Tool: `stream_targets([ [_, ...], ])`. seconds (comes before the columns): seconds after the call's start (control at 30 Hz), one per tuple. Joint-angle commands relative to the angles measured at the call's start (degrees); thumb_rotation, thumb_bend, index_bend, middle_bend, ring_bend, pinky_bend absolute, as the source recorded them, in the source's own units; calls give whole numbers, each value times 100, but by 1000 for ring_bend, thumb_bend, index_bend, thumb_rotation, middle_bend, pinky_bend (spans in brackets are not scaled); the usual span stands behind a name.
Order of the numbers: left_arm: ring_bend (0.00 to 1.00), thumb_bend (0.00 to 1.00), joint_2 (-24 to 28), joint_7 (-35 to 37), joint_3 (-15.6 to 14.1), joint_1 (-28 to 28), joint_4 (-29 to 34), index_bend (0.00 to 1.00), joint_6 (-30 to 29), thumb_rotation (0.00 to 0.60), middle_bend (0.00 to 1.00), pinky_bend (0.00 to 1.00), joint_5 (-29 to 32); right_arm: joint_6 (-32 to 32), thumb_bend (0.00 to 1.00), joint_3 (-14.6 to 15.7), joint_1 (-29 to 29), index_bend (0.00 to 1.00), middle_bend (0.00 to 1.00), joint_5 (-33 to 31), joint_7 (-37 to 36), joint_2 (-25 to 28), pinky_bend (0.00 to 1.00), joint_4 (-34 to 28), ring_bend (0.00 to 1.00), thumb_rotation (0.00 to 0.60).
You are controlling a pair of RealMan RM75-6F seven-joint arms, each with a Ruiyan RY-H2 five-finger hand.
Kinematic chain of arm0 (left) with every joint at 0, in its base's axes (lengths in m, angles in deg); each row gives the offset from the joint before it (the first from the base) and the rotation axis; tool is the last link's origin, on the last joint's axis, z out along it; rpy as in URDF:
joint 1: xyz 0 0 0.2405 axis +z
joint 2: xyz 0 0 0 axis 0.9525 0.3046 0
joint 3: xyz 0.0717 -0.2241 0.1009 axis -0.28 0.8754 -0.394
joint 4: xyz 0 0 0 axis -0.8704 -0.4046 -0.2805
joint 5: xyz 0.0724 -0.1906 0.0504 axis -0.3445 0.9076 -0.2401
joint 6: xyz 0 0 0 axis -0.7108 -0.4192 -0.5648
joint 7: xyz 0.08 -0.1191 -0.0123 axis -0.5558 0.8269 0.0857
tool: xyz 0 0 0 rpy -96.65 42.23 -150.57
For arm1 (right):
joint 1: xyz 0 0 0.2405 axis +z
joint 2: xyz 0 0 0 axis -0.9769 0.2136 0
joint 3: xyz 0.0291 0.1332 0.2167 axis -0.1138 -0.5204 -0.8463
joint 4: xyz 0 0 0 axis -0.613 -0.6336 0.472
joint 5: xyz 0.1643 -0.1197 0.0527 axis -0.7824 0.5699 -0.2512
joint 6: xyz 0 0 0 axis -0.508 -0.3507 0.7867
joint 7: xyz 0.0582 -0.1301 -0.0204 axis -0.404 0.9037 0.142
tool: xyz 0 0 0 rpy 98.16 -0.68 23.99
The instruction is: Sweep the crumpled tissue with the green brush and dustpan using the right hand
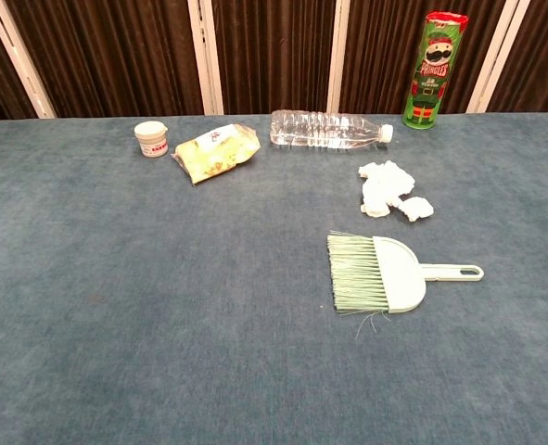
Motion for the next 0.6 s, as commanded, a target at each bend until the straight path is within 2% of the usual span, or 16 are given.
stream_targets([
  [0.03, 0, 0, 7, 19, -8, 7, 3, 0, -7, 600, 0, 17, -10, -266, 260, -124, 198, 0, 119, -151, 190, 4, 147, -103, 136, 600],
  [0.07, 0, 0, 9, 20, -5, 8, 0, 0, -17, 600, 0, 17, -17, -354, 260, -191, 292, 0, 203, -185, 289, 5, 244, -135, 223, 600],
  [0.13, 0, 0, 7, 28, -1, 4, 6, 0, -17, 600, 0, 17, -20, -579, 260, -307, 505, 26, 494, -245, 515, -19, 541, -178, 515, 600],
  [0.23, 0, 0, 4, 17, 5, -16, 17, 0, 9, 600, 0, 17, -21, -1034, 260, -485, 843, 143, 768, -535, 788, -156, 737, -232, 783, 600],
  [0.3, 0, 0, 3, 5, 5, -25, 21, 0, 19, 600, 0, 17, -27, -1329, 260, -603, 1059, 194, 879, -813, 954, -298, 808, -253, 890, 600],
  [0.4, 0, 0, 11, 29, -6, -23, 31, 0, 18, 600, 0, 17, -43, -1779, 260, -757, 1396, 243, 970, -1374, 1293, -610, 864, -197, 979, 600],
  [0.6, 0, 0, 53, 142, -6, -19, 23, 0, 10, 600, 0, 17, -52, -2209, 262, -854, 1877, 321, 1000, -2240, 2014, -1235, 882, 139, 1000, 600],
])
